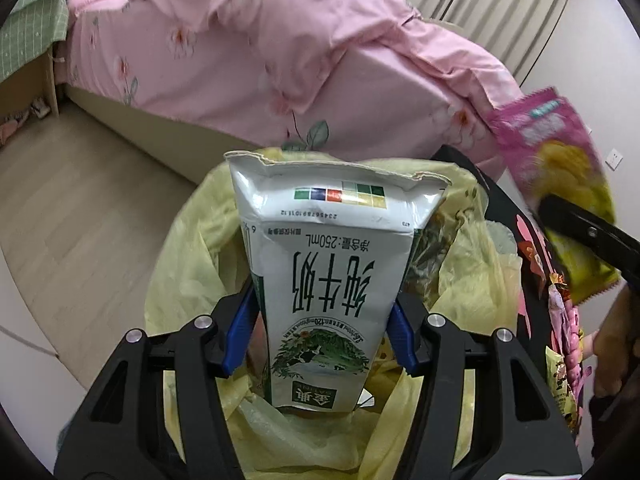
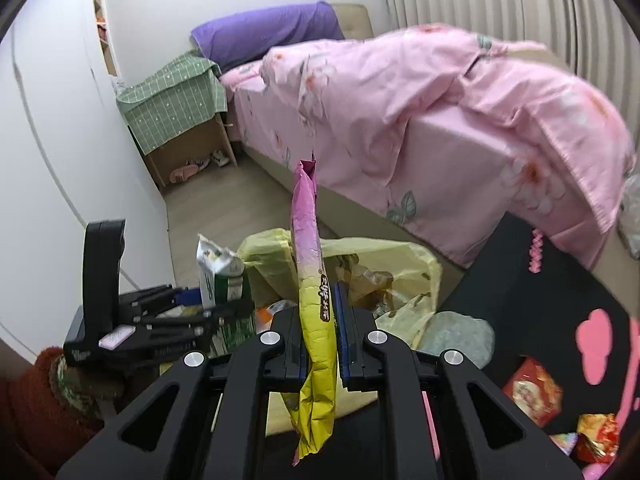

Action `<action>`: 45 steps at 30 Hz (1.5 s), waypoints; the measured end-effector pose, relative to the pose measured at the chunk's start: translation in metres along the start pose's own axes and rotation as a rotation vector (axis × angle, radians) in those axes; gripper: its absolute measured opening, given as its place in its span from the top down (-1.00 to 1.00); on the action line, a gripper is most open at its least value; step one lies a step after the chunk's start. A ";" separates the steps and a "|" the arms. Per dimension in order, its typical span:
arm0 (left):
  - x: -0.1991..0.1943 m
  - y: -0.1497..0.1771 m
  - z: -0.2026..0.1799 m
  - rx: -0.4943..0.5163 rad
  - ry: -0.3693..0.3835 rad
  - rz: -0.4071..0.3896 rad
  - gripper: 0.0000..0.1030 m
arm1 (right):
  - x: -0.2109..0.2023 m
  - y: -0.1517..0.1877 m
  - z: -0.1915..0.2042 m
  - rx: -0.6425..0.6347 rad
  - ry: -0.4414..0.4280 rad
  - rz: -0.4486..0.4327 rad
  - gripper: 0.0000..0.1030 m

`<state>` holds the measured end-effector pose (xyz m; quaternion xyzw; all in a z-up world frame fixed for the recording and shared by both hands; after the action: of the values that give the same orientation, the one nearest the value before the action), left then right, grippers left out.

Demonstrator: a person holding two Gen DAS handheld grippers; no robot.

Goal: Collect trash
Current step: 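Carry the milk carton and pink-yellow snack bag over the yellow bag, then open both tools to drop the carton and snack bag into the yellow bag, then move the left tool back over the table while the right tool grasps the pink lollipop pack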

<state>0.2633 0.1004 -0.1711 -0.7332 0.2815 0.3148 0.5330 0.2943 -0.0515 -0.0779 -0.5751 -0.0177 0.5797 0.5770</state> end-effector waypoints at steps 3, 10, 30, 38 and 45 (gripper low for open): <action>-0.003 0.002 0.002 -0.017 0.014 -0.003 -0.05 | 0.022 -0.001 -0.005 0.037 -0.037 0.029 0.76; -0.014 -0.006 0.013 -0.038 -0.001 -0.020 -0.05 | 0.071 -0.005 -0.002 0.057 -0.124 0.093 0.76; -0.062 -0.038 0.015 -0.118 0.055 -0.139 -0.82 | 0.037 0.027 -0.010 -0.006 0.012 0.112 0.10; -0.110 -0.042 -0.036 -0.002 0.076 -0.239 -0.82 | -0.052 0.036 -0.006 -0.061 0.108 -0.017 0.09; -0.112 -0.004 -0.105 0.124 0.189 -0.178 -0.82 | -0.150 0.076 -0.028 -0.022 0.264 -0.125 0.09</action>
<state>0.2118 0.0093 -0.0590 -0.7472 0.2830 0.1778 0.5744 0.2153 -0.1982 -0.0427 -0.6502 0.0163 0.4618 0.6030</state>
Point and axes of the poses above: each gripper's, at about its wrist camera, not at the fingertips, and x roughly the way its jaws point, z to its left, y to its underside, the point moved 7 cm from there along x, roughly the way its jaws point, and after that the axes turned 10 degrees about -y, right-handed, at the moved point
